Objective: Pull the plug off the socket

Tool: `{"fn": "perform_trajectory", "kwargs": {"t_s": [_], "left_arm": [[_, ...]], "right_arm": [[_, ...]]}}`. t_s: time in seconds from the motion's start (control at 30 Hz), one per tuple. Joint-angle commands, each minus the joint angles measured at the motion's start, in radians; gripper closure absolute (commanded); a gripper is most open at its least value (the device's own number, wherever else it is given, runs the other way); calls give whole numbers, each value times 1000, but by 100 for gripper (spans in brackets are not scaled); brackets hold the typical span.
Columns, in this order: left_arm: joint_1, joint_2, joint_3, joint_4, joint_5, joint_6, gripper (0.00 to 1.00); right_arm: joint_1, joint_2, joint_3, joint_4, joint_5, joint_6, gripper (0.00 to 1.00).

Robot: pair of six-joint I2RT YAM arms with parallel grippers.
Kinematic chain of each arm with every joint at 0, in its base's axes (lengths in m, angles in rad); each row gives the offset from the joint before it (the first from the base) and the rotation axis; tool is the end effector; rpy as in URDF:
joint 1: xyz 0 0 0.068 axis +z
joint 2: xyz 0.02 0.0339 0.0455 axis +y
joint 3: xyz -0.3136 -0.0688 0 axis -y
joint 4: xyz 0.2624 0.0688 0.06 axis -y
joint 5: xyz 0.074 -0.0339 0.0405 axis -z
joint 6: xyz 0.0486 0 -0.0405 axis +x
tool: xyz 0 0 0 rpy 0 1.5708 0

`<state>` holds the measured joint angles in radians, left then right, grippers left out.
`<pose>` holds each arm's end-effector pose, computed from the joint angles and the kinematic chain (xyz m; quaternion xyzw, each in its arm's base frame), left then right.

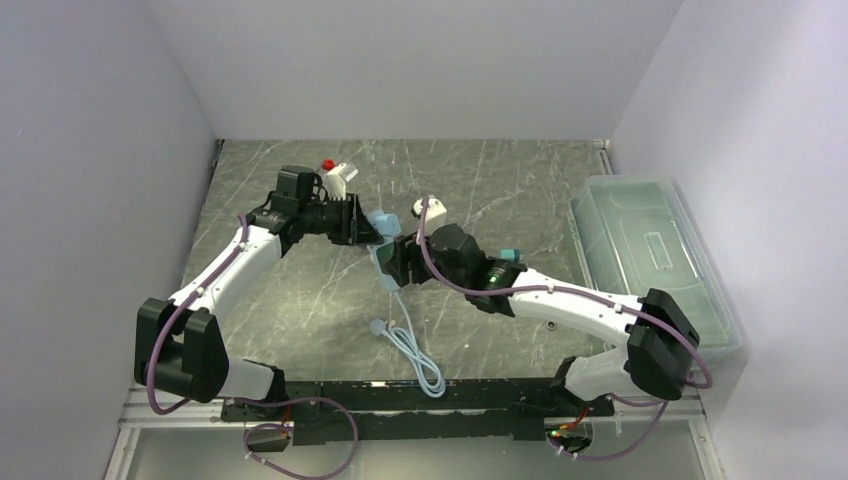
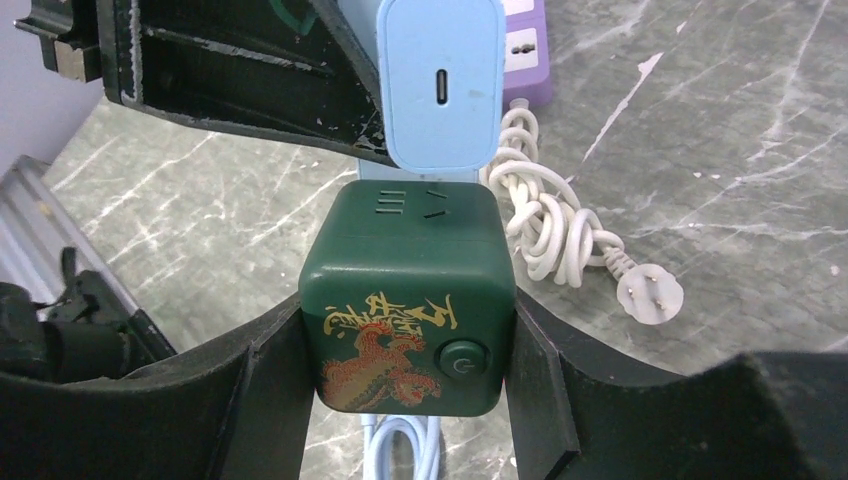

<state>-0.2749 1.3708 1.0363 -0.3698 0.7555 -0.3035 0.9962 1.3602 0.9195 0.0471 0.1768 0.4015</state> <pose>0.2880 -0.1158 0.3206 0.1428 0.8457 -0.4321 0.2785 0.1865 0.2723 0.3158 -0.1959 0.8065 0.2996 0.4706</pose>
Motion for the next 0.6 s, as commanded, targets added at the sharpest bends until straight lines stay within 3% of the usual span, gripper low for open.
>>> {"fn": "perform_trajectory", "kwargs": {"t_s": [0.0, 0.13, 0.23, 0.33, 0.47, 0.57], "left_arm": [[-4, -21, 19, 7, 2, 52, 100], [-4, -26, 13, 23, 26, 51, 100], [-4, -22, 16, 17, 8, 49, 100], [-4, -12, 23, -16, -70, 46, 100], [-4, 15, 26, -30, -107, 35, 100], [-4, 23, 25, -18, -89, 26, 100]], "right_arm": [[-125, -68, -13, 178, -115, 62, 100], [-188, -41, -12, 202, -320, 81, 100], [-197, -27, -12, 217, -334, 92, 100], [-150, -31, 21, 139, -200, 55, 100], [-10, -14, 96, -1, 165, -33, 100], [2, 4, 113, -37, 190, -21, 100]]}}
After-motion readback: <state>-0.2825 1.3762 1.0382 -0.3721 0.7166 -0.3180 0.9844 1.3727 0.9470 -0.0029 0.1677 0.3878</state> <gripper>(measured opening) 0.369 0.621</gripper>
